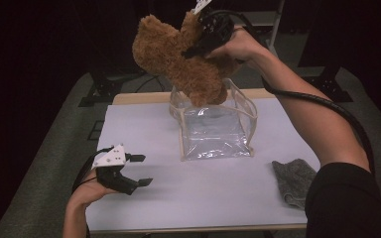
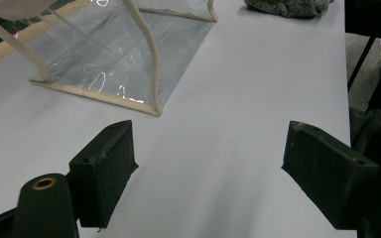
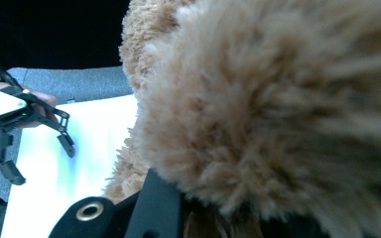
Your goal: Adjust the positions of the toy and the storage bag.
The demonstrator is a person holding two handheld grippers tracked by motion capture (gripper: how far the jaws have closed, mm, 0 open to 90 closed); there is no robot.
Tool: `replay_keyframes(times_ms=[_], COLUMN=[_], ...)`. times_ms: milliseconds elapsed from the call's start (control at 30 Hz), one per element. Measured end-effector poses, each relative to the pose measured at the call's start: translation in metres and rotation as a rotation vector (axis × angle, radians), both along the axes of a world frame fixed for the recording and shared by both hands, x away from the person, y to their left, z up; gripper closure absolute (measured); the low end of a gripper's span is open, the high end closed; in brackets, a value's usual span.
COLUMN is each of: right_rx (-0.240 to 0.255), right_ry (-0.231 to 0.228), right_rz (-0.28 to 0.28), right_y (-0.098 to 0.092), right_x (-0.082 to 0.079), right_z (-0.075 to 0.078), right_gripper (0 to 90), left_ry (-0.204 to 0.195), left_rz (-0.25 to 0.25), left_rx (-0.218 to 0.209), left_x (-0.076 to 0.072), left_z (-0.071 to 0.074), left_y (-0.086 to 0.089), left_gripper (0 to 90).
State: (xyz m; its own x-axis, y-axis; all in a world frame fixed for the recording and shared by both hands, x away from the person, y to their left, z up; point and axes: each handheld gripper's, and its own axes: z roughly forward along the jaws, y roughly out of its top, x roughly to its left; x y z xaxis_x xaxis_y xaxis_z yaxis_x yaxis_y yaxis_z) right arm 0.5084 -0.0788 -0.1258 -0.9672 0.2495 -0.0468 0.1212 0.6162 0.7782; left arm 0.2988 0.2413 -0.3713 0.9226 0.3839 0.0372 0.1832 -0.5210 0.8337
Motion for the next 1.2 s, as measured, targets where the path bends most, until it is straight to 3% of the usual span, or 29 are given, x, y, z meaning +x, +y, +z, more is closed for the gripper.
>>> replay_keyframes(times_ms=[167,333,433,800,967,1200], right_rx=[-0.007,0.015,0.043,0.059,0.079,0.084], right_ry=[0.028,0.069,0.078,0.080,0.087,0.082], right_rz=[0.008,0.033,0.039,0.091,0.065,-0.006], right_y=[-0.002,-0.005,-0.007,-0.001,-0.005,-0.023], right_x=[0.001,-0.015,-0.026,-0.055,-0.046,-0.022], right_z=[-0.021,-0.036,-0.036,-0.041,-0.045,-0.036], right_gripper=[76.4,76.4,76.4,76.4,76.4,76.4], left_ry=[0.006,0.002,-0.001,-0.005,-0.009,-0.005], left_rz=[-0.004,-0.014,-0.015,-0.019,-0.023,-0.016], left_rx=[-0.002,0.005,0.011,0.016,0.017,0.022], left_x=[0.000,-0.001,-0.001,0.000,-0.002,-0.001], left_z=[-0.001,0.000,0.000,0.001,0.002,0.001], left_y=[-0.001,-0.005,-0.006,-0.007,-0.007,-0.005], left_gripper=[19.2,19.2,19.2,19.2,19.2,19.2])
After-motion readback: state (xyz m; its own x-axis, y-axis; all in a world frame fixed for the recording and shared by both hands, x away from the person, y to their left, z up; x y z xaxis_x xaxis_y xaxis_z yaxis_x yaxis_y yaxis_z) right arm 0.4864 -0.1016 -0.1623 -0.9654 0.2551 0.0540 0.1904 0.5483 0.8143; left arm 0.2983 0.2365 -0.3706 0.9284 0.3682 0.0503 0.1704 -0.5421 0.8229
